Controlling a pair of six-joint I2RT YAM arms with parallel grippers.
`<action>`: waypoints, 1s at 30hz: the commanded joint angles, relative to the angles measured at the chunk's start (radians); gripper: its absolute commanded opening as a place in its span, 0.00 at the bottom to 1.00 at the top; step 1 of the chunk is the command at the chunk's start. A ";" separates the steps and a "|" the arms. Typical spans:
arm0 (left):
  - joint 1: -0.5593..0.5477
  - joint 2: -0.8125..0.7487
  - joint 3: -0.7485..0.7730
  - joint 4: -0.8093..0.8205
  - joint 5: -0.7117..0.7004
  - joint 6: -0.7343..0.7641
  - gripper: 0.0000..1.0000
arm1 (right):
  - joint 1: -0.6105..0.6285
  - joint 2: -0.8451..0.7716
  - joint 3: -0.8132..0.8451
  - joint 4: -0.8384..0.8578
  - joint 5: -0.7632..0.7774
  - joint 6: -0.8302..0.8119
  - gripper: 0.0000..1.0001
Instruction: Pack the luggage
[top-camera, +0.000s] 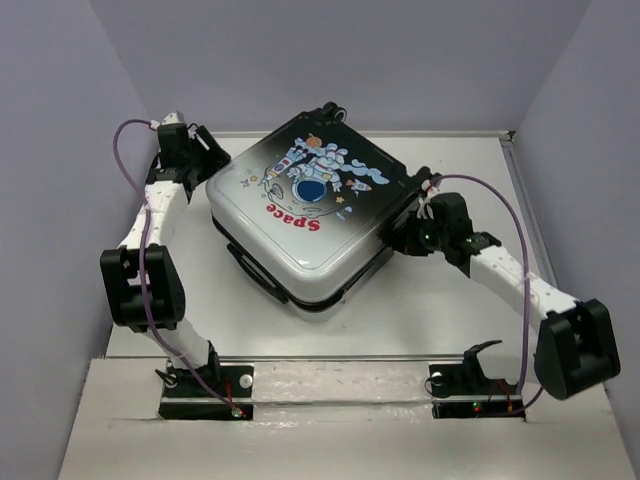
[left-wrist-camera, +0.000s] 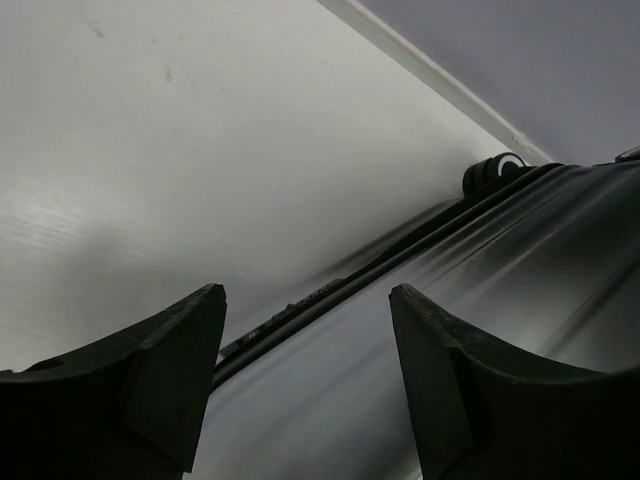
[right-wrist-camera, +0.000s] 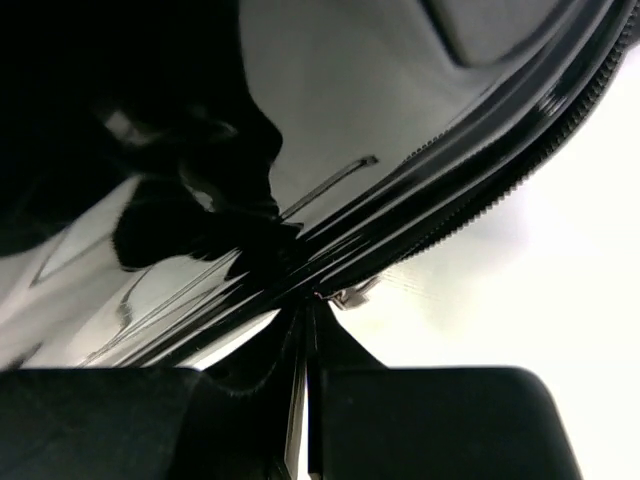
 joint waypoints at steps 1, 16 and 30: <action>0.045 -0.196 -0.125 0.023 0.003 0.005 0.76 | 0.015 0.126 0.204 0.256 -0.100 -0.073 0.07; 0.037 -0.760 -0.354 -0.064 0.056 0.055 0.76 | -0.083 0.215 0.395 0.130 -0.372 -0.228 0.48; -0.076 -1.175 -0.699 -0.264 0.038 -0.023 0.49 | 0.347 -0.139 -0.213 0.427 -0.128 -0.170 0.42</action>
